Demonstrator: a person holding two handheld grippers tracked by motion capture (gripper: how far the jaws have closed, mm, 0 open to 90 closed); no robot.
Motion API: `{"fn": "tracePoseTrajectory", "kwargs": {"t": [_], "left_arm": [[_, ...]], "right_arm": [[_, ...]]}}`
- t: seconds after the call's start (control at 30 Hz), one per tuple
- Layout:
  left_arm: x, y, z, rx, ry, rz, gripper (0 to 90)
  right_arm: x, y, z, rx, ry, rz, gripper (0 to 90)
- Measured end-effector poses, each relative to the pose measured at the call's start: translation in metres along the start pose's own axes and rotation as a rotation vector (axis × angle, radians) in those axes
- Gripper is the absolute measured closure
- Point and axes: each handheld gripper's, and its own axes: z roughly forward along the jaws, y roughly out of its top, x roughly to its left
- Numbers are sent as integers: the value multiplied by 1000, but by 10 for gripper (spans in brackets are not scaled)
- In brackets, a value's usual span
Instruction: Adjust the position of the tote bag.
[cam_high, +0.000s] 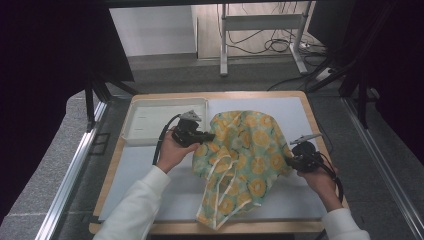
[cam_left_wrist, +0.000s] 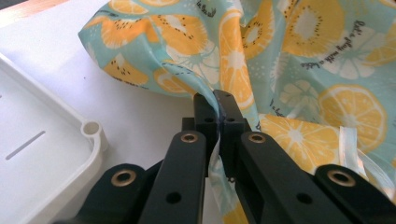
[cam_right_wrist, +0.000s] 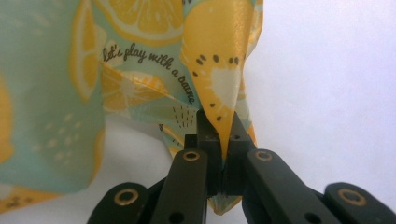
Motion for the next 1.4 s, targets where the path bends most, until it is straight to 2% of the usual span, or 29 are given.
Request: {"fn": "tracePoseTrajectory", "kwargs": {"t": [0.3, 0.5, 0.7, 0.97, 1.17, 1.23, 1.4], "left_arm": [[0, -12, -15, -22, -18, -18, 899], [-5, -19, -23, -40, -39, -28, 900], [-10, -27, -27, -51, -62, -30, 900], [-15, -35, -29, -64, -87, -38, 900], [-20, -41, -33, -62, -96, -27, 900], [-22, -43, -35, -62, -101, -22, 900], [-30, -48, -37, -50, -107, -7, 900]], "right_arm": [[-11, 7, -4, -20, -13, 25, 881], [-21, 17, -5, -10, -35, 13, 881], [-32, 27, -1, -9, -34, 39, 881], [-36, 30, 4, -7, -34, 49, 881], [-40, 31, 9, -6, -29, 67, 881], [-45, 34, 11, -11, -20, 90, 881], [-48, 40, 15, -14, -27, 91, 881]]}}
